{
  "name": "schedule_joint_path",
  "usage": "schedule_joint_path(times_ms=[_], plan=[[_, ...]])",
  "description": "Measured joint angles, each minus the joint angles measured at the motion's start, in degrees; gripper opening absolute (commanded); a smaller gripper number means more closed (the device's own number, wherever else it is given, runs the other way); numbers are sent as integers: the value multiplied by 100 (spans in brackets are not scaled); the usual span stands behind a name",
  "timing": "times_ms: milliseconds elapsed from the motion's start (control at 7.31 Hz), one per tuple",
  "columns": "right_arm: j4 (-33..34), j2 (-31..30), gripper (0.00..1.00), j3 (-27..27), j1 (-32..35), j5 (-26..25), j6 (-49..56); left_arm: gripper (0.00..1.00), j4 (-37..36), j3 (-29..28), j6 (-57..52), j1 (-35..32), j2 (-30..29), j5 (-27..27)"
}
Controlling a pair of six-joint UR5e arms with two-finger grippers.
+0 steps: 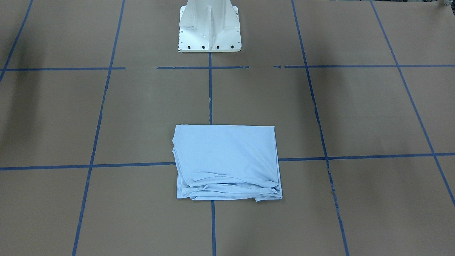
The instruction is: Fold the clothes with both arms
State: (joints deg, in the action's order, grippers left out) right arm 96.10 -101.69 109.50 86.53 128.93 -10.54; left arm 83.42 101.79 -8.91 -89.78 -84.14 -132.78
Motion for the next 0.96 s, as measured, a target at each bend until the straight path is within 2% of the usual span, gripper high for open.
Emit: schedule_joint_path(times_ms=[958], plan=[[-32, 17, 100, 24, -5, 34, 17, 100, -3, 108, 12, 3, 12, 49]])
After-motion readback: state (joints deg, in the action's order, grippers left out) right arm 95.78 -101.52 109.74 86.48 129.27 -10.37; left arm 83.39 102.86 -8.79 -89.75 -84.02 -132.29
